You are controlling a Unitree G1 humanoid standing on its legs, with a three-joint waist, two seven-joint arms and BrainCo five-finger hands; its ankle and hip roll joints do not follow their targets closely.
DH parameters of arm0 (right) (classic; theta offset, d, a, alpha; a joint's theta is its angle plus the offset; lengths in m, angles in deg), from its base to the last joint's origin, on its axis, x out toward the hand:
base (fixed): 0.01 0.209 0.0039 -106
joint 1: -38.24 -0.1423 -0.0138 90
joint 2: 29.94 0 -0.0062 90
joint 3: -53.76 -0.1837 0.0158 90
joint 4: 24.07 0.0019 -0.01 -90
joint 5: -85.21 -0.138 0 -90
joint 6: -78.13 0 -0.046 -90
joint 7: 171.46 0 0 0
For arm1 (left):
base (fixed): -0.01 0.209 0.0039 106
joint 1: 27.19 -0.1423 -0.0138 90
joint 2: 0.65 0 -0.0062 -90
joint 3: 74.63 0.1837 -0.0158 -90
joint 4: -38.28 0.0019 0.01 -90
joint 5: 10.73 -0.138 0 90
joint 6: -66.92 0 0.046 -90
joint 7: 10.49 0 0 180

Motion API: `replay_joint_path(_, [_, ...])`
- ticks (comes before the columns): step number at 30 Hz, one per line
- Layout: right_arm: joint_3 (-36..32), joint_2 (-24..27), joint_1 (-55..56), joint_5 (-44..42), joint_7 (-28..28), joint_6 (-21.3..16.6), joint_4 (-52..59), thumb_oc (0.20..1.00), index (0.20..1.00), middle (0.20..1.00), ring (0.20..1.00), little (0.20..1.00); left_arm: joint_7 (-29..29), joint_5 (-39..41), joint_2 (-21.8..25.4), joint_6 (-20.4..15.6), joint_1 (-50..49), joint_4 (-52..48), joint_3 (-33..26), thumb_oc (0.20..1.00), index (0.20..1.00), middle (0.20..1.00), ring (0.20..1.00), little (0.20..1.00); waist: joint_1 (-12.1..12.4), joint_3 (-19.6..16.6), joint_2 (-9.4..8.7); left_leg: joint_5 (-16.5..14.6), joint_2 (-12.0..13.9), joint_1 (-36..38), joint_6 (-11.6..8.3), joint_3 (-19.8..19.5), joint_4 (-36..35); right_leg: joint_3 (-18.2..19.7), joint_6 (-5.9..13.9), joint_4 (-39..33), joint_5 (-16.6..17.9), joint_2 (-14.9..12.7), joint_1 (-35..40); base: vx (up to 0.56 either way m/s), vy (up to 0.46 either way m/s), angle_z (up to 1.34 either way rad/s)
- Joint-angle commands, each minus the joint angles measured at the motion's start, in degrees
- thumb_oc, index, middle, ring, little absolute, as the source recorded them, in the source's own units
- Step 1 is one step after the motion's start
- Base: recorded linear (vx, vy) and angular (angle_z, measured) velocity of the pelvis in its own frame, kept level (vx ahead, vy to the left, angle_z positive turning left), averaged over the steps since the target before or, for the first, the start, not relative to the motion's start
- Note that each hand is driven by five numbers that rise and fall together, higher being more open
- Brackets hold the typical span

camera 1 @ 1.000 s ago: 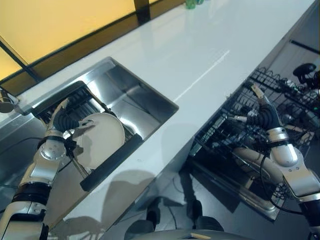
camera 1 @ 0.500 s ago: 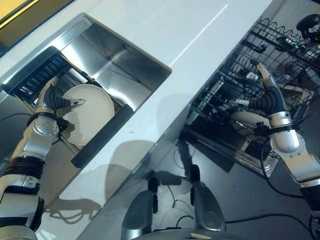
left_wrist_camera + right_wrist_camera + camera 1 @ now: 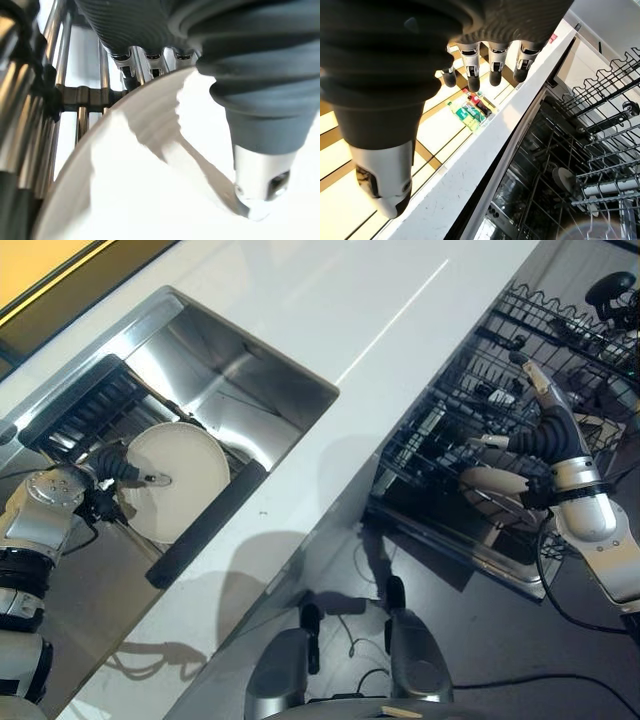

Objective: Pick up plates and place into dishwasher.

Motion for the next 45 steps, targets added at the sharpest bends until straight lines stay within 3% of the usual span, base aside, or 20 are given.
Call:
replay_joint_path(1, [-1.9, 2.5, 3.0, -2.1, -0.7, -2.6, 4.8, 1.0, 1.0, 1.0, 1.0, 1.0, 17.1, 12.3, 0.8, 0.7, -9.0, -6.1, 5.6, 1.0, 1.0, 1.0, 1.0, 1.0, 1.8, -6.8, -1.82, 2.1, 3.2, -5.6, -4.91, -0.9, 3.1, 3.2, 8.68, 5.4, -5.3, -7.0, 3.1, 0.11, -0.013, -0.01])
replay_joint_path(4, [-1.1, 2.8, 4.4, -2.6, -0.5, -3.6, 4.1, 1.0, 1.0, 1.0, 1.0, 1.0, 22.6, 18.9, -0.1, 0.6, -10.4, -7.5, 6.7, 1.0, 1.0, 1.0, 1.0, 1.0, 1.5, -8.0, -1.61, 2.1, 3.9, -4.0, -5.1, -0.5, 2.4, 2.9, 8.68, 4.7, -5.4, -7.0, 4.6, 0.12, -0.034, -0.02])
replay_joint_path(8, [-2.0, 3.2, 7.4, -4.2, -0.1, -3.7, 4.8, 1.0, 1.0, 1.0, 1.0, 1.0, 30.3, 21.7, -0.4, 0.0, -13.7, -11.9, 8.5, 1.0, 1.0, 1.0, 1.0, 1.0, 1.5, -9.9, -1.76, 2.2, 4.6, -2.6, -5.49, -0.3, 1.7, 2.2, 8.68, 3.8, -5.5, -7.0, 6.1, 0.11, -0.072, 0.0])
replay_joint_path(11, [-1.3, 3.6, 8.6, -4.9, -1.0, -3.1, 5.3, 1.0, 1.0, 1.0, 1.0, 1.0, 31.6, 24.5, 0.2, -0.5, -16.2, -18.5, 10.9, 1.0, 1.0, 1.0, 1.0, 1.0, 1.9, -10.9, -1.86, 2.3, 5.0, -1.5, -5.57, -0.3, 0.8, 1.7, 8.68, 3.1, -5.4, -6.9, 7.2, 0.09, -0.077, 0.02])
replay_joint_path(20, [-0.9, 4.5, 12.4, -6.2, -3.9, -2.2, 6.1, 1.0, 1.0, 1.0, 1.0, 1.0, 28.9, 28.7, 3.6, 0.8, -19.4, -33.0, 12.7, 1.0, 1.0, 1.0, 1.0, 1.0, 3.2, -13.4, -2.25, 3.8, 5.8, 1.1, -6.09, -1.5, -2.9, 0.4, 8.68, 0.1, -4.7, -6.1, 10.0, 0.05, -0.076, 0.45])
replay_joint_path(38, [0.6, 6.7, 14.6, -8.2, -7.7, -1.3, 7.0, 1.0, 1.0, 1.0, 1.0, 1.0, 30.9, 27.3, 6.5, -0.4, -23.2, -39.6, 14.1, 1.0, 1.0, 1.0, 1.0, 1.0, 4.0, -16.0, -1.83, 4.2, 6.6, 2.2, -6.77, -2.9, -4.8, -0.4, 8.68, -0.9, -5.0, -6.0, 11.3, 0.01, -0.016, -0.09])
replay_joint_path(42, [0.2, 7.4, 15.5, -8.5, -8.2, -1.5, 7.7, 1.0, 1.0, 1.0, 1.0, 1.0, 29.1, 23.4, 7.4, -1.4, -25.2, -40.8, 13.9, 1.0, 1.0, 1.0, 1.0, 1.0, 4.2, -16.1, -1.69, 4.2, 6.7, 1.9, -6.96, -3.0, -4.7, -0.6, 8.68, -1.0, -5.0, -6.1, 11.3, 0.0, 0.004, 0.04])
replay_joint_path(43, [0.3, 7.5, 15.5, -8.5, -8.3, -1.3, 7.7, 1.0, 1.0, 1.0, 1.0, 1.0, 28.2, 22.0, 7.7, -1.9, -25.6, -40.8, 13.8, 0.89, 0.89, 0.89, 0.89, 0.89, 4.2, -16.0, -1.67, 4.2, 6.7, 1.7, -6.97, -3.1, -4.7, -0.6, 8.68, -1.0, -5.0, -6.1, 11.2, 0.0, 0.0, 0.0])
replay_joint_path(45, [0.4, 7.8, 15.5, -8.6, -8.7, -1.0, 7.9, 1.0, 1.0, 1.0, 1.0, 1.0, 25.1, 18.5, 8.2, -3.5, -26.0, -40.2, 13.8, 0.413, 0.413, 0.413, 0.413, 0.413, 4.4, -16.0, -1.6, 4.3, 6.8, 1.7, -7.08, -3.3, -4.7, -0.7, 8.68, -1.1, -5.0, -6.0, 11.2, 0.0, 0.0, 0.0])
